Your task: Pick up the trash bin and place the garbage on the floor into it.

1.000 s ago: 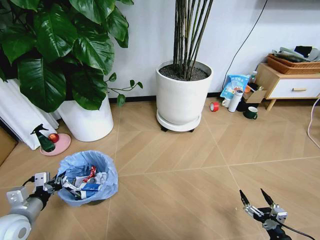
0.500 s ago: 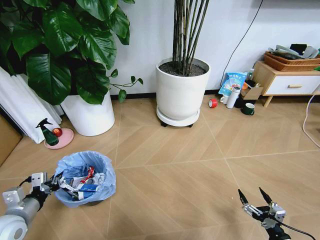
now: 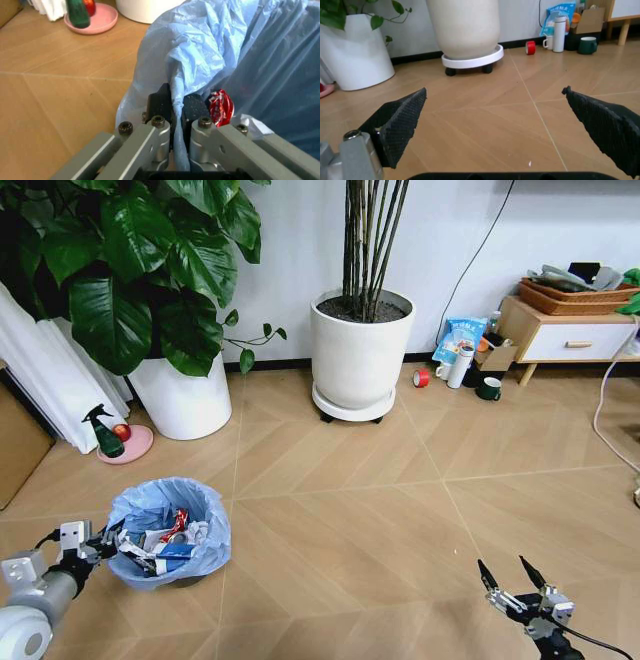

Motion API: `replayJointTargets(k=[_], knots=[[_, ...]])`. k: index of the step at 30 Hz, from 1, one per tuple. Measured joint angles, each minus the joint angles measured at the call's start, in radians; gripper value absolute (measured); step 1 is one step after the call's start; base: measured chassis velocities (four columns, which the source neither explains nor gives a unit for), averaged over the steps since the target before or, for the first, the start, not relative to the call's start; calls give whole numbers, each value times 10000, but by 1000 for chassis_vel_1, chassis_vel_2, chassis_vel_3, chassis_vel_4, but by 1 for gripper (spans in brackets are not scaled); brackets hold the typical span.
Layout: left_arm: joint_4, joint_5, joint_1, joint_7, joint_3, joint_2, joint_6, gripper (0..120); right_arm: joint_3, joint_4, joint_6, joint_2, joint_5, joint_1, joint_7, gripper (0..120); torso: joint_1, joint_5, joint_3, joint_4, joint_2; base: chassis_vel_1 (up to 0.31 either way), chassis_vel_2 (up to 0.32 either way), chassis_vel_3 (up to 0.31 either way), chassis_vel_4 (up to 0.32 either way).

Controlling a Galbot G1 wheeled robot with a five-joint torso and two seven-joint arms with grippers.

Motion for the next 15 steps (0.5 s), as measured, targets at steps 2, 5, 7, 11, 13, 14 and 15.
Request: replayJointTargets(k=[2, 5, 7, 11, 13, 14, 15], knots=[[0, -43, 24, 0, -60, 26, 0, 0, 4, 18, 3, -13, 5, -25, -4, 100, 0, 7, 0, 0, 0, 111, -145, -155, 155], [-19, -183, 123, 6, -210, 143, 0, 0, 34, 49, 9, -65, 16, -73, -46, 100, 1, 0, 1, 1, 0, 144, -149, -132, 139], [-26, -207, 146, 7, -243, 164, 1, 0, 41, 57, 12, -70, 17, -82, -60, 100, 0, 4, 0, 0, 0, 159, -149, -152, 137], [-37, -258, 261, 31, -353, 198, 0, 0, 55, 93, 21, -73, 45, -93, -82, 100, 1, 2, 1, -2, -1, 187, -185, -188, 177], [-37, -261, 285, 37, -371, 198, 0, 0, 64, 85, 24, -77, 48, -82, -86, 100, 2, 11, 1, -1, 0, 234, -235, -248, 233], [-37, -266, 296, 38, -392, 198, 0, 0, 64, 80, 24, -80, 50, -79, -88, 100, 1, 9, 0, 1, 0, 262, -265, -261, 256], [-37, -275, 313, 39, -407, 198, 0, 0, 69, 79, 24, -88, 52, -73, -89, 100, 1, -9, 0, 2, 0, 262, -239, -257, 278]])
